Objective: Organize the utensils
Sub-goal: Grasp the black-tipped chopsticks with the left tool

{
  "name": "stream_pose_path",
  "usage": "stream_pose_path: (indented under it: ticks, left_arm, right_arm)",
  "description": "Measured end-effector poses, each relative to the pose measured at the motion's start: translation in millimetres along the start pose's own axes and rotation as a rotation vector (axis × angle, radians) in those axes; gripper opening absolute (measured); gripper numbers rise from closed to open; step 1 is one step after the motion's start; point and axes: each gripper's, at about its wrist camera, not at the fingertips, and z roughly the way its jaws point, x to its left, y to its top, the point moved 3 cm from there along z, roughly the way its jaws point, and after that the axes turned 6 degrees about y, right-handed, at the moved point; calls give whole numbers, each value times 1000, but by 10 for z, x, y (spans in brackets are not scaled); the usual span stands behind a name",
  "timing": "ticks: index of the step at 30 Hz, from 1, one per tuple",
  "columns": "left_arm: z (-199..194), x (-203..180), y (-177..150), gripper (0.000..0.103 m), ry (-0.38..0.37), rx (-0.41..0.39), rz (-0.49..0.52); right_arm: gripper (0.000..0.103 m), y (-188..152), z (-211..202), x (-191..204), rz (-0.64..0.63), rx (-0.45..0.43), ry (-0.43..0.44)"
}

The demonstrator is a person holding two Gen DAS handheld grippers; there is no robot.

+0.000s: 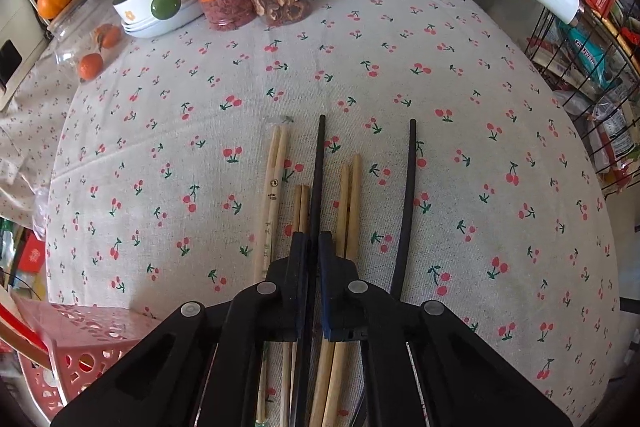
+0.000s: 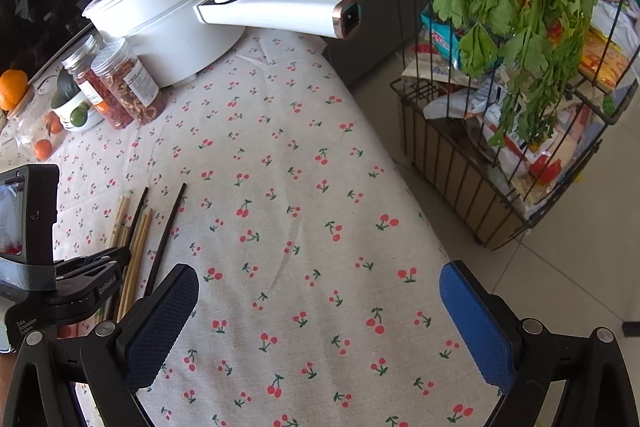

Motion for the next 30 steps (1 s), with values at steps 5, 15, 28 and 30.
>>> stream_pose_path:
  ticks: [5,15,28,30]
  left_arm:
    - [-13,-38,-1,5,23,1,28]
    - [-766,82,-268,0,-118,-154,46]
    - [-631,245,-500,1,-295,26,-6]
    - [-511,229,-455,1,-309,39,-28]
  right_arm:
    - [100,-13,25,25,-1,10,3]
    - [100,-54,120,90,33,42,33]
    - [100,-186,354,449,6,117,51]
    - [100,-197,366,446,-4,122,47]
